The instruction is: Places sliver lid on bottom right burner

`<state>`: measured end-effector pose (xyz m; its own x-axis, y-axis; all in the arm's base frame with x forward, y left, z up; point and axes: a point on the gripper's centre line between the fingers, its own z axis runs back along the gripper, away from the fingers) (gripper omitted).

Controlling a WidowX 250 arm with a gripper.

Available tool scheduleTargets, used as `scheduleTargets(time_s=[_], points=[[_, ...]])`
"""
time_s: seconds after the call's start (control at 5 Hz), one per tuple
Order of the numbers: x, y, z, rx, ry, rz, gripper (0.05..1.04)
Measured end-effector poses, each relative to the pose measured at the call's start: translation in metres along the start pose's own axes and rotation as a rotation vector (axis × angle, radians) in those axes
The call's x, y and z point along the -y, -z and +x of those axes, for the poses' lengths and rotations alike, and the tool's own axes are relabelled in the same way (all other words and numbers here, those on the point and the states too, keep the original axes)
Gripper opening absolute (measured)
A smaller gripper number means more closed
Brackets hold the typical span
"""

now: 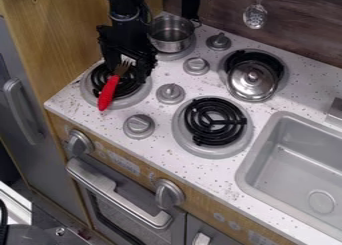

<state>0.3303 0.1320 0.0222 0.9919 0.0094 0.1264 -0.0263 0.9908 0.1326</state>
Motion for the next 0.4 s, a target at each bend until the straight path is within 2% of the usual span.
scheduleTargets(time_s=[0.2, 0.4], points=[[0.004, 0.014, -0.008, -0.044, 0.0, -0.017, 0.993], [0.028, 0.013, 0.007, -0.041, 0.041, -0.048, 0.993]])
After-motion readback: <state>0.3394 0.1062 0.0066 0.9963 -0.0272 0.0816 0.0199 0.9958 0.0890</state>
